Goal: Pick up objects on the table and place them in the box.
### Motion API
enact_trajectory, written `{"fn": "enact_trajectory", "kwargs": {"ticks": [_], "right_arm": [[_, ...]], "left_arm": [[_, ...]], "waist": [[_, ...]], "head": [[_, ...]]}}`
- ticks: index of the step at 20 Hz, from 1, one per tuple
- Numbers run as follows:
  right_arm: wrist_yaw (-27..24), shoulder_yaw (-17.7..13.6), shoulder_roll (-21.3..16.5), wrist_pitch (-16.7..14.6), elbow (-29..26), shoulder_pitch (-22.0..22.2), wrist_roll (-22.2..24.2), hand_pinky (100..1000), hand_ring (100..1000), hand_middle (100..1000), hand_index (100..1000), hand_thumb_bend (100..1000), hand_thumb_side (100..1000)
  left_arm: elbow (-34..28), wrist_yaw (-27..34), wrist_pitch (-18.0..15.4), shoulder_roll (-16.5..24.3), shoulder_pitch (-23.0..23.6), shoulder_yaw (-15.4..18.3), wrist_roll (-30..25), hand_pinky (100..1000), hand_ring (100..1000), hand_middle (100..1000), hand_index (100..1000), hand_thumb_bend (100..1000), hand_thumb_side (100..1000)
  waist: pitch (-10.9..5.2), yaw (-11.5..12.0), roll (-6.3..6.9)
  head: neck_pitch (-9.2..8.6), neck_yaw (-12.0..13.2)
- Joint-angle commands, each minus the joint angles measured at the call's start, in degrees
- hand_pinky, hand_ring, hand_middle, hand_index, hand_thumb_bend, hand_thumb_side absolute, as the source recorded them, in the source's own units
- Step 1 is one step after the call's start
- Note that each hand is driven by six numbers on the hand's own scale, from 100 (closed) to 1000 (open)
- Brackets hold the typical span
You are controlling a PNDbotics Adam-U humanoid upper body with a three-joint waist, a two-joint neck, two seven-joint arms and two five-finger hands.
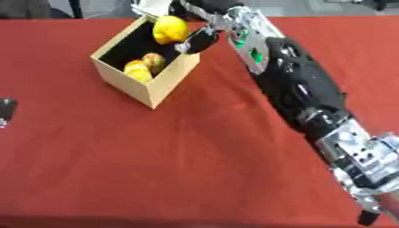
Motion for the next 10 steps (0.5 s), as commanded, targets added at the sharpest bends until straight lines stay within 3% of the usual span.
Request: {"fn": "enact_trajectory", "kwargs": {"ticks": [1,6,10], "right_arm": [[3.5,-0.9,0.8,0.7,1.1,-1.8,-2.3,682,648,607,719,293,291],[9.1,-1.1,2.2,1.1,1.8,-1.8,-4.5,722,745,780,885,402,471],[13.5,-0.8,2.4,1.4,0.7,-1.8,-5.8,761,792,860,945,467,525]], "left_arm": [[-1.2,0.4,0.0,0.1,-0.9,0.0,-0.1,665,532,571,813,450,330],[-0.8,0.5,0.0,-0.4,-1.0,-0.1,-0.1,666,532,570,814,450,332],[-0.7,0.5,-0.1,-0.5,-1.0,0.0,-0.1,665,532,570,814,452,332]], "waist": [[-1.15,0.2,0.2],[-1.2,0.5,0.06],[-1.28,0.5,-0.08]], "head": [[-0.75,-0.7],[-0.62,-0.9],[-0.58,-0.9]]}}
